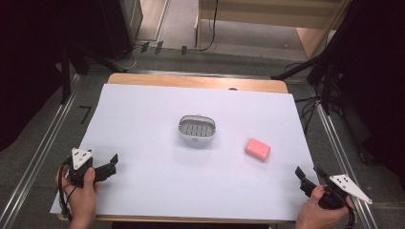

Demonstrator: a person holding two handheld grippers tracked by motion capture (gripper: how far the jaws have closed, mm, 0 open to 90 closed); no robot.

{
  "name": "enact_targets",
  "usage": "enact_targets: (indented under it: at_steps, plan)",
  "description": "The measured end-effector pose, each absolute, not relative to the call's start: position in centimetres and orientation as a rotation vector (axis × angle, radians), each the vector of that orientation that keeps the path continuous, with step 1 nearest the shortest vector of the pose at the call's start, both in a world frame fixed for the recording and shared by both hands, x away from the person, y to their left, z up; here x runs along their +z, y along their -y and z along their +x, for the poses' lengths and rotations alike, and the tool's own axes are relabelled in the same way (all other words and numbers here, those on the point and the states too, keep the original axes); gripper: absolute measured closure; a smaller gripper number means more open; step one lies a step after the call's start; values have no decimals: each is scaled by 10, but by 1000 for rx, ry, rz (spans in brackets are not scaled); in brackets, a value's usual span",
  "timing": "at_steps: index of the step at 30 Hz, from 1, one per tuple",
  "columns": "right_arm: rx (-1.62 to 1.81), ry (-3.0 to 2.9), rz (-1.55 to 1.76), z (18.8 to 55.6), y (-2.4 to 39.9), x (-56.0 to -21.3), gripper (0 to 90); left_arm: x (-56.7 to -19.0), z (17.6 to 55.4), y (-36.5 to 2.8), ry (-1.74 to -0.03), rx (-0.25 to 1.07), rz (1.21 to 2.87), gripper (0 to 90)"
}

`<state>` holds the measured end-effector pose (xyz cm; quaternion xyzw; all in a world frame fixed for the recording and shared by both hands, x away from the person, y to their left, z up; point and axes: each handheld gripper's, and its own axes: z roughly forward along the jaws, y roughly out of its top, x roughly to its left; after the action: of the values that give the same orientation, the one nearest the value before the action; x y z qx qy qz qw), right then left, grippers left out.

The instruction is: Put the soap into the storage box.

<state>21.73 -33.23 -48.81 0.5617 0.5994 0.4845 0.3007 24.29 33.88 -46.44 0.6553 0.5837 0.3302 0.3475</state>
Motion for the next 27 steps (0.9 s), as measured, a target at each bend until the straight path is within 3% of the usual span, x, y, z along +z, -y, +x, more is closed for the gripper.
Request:
enact_targets:
  at_steps: [1,6,11,13,20,22,24,27]
  plan:
    - [1258,-1593,1514,219,332,-488,187,-464,243,-338,-1517,856,1702,92]
    - [1147,-1609,1525,220,324,-487,213,-464,243,-339,-1522,852,1690,92]
    - [1298,-1600,1571,219,332,-486,249,-465,243,-337,-1511,866,1709,92]
    - [1375,-1642,1563,220,338,-487,195,-465,243,-337,-1504,868,1719,92]
    - [1339,-1840,1469,230,339,-475,198,-465,245,-338,-1525,846,1716,92]
    - [1328,-1928,1427,234,337,-471,243,-466,246,-337,-1525,844,1728,92]
    - [1283,-2046,1340,238,335,-465,362,-466,247,-336,-1524,849,1742,90]
    - [1229,-2152,1300,247,333,-458,274,-466,246,-335,-1516,853,1749,85]
